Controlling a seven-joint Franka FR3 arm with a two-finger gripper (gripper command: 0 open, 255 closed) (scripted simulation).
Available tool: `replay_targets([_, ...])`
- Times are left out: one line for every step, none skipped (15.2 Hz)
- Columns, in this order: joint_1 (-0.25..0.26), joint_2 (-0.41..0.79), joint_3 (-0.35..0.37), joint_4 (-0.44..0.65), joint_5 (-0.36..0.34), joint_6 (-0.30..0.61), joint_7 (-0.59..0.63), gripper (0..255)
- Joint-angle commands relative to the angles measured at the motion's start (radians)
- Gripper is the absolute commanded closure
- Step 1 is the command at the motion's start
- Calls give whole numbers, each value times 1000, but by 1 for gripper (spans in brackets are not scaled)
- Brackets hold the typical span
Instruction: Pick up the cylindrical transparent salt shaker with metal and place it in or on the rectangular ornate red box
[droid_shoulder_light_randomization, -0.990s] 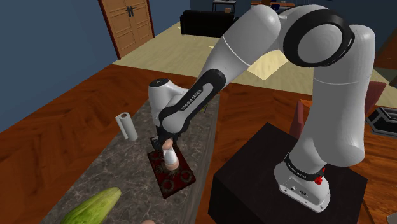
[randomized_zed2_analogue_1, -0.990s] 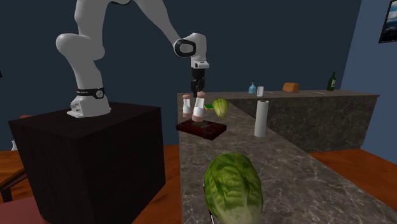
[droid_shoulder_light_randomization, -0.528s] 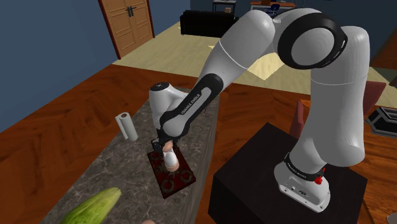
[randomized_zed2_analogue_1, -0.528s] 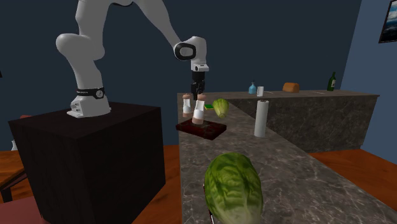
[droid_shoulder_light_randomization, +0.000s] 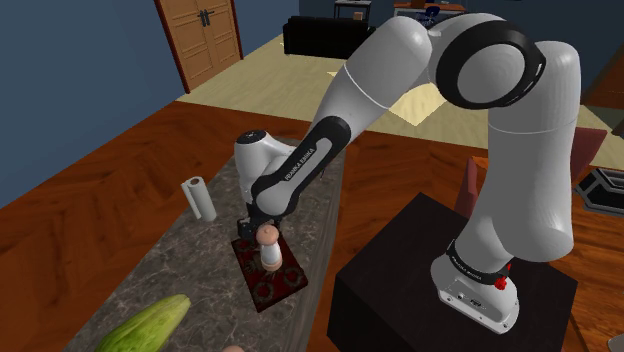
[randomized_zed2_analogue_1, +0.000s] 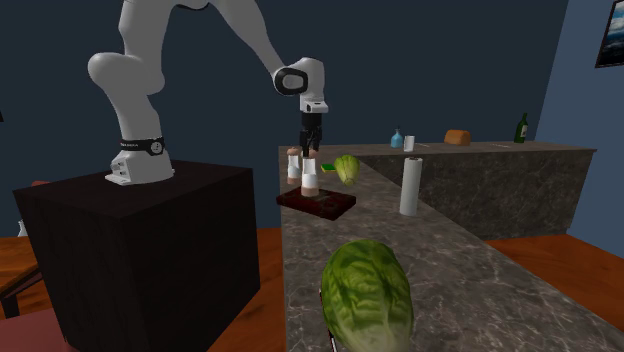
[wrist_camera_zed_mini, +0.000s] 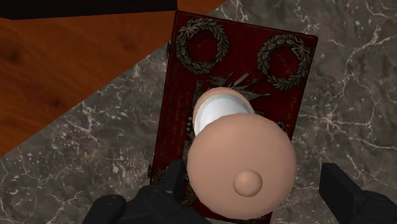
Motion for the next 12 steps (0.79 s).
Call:
replay_targets([-1,0,0,0,0,0,-1,0])
replay_targets([-5,-27,2,0,4,-27,-4,0])
replay_targets([-8,-53,5,1,9,-54,-7,0])
replay_targets([-12,-79,6,4,13,-82,-10,0])
replay_targets([-15,-98,8,7,16,-104,-12,0])
replay_targets([-14,-98,8,7,16,-104,-12,0])
replay_targets([-14,-98,8,7,16,-104,-12,0])
replay_targets([-14,-98,8,7,16,-104,-12,0])
replay_targets([-14,-98,8,7,16,-104,-12,0])
replay_targets([-14,-98,8,7,16,-104,-12,0])
replay_targets([-14,-98,8,7,16,-104,-12,0])
replay_targets([-14,-98,8,7,16,-104,-12,0])
